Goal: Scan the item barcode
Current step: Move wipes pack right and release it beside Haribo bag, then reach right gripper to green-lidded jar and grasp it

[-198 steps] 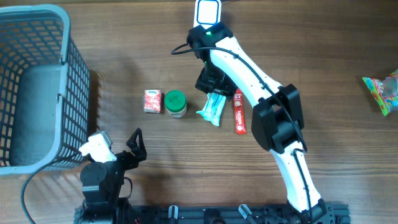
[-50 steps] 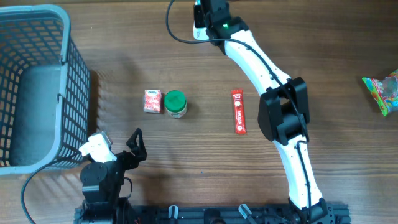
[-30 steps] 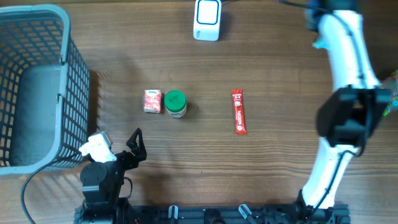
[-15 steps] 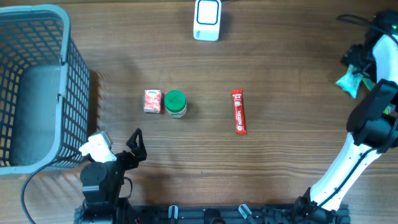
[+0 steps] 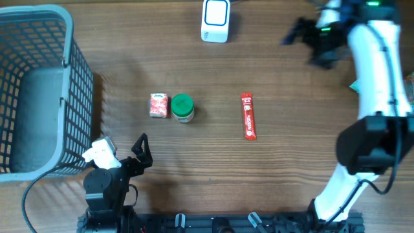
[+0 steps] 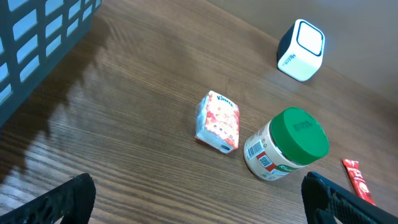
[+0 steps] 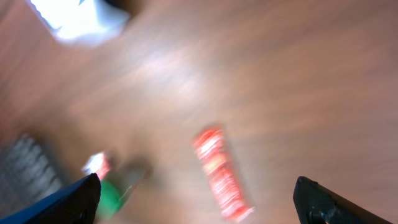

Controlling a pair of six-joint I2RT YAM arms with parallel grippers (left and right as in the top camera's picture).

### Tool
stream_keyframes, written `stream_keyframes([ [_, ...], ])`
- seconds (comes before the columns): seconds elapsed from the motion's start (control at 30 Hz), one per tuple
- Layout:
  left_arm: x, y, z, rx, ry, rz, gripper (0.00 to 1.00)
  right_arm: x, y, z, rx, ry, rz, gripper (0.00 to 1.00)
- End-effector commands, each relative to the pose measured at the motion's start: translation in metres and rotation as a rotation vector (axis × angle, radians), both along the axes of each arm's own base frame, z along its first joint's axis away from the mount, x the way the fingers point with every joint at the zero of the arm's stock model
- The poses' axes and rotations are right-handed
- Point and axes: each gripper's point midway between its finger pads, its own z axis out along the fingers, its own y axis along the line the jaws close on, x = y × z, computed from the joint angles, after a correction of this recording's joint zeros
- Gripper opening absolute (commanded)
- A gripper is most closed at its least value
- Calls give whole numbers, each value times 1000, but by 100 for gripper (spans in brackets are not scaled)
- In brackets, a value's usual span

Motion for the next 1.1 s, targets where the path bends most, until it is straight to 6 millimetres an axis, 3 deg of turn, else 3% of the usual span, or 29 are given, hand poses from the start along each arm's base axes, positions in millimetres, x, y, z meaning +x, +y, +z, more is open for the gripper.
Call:
stream_keyframes([
  [0.0,0,4,-2,14,1,16,100,-29,83,-4,163,186,-29,100],
  [0.1,0,4,-2,14,1,16,100,-41,123,-8,114,183,14,100],
  [0.23,0,4,-2,14,1,16,100,-73,167,-17,24,356,-270,100],
  [0.33,0,4,-2,14,1,16,100,-84,188,-21,-16,390,-440,100],
  [0.47,0,4,-2,14,1,16,100,-96,197,-34,-90,397,-636,100],
  [0.63,0,4,-2,14,1,16,100,-105,204,-57,-136,450,-734,100],
  [0.87,0,4,-2,14,1,16,100,-93,232,-93,-86,511,-695,100],
  [1.07,0,4,-2,14,1,16,100,-91,245,-118,-72,561,-670,100],
])
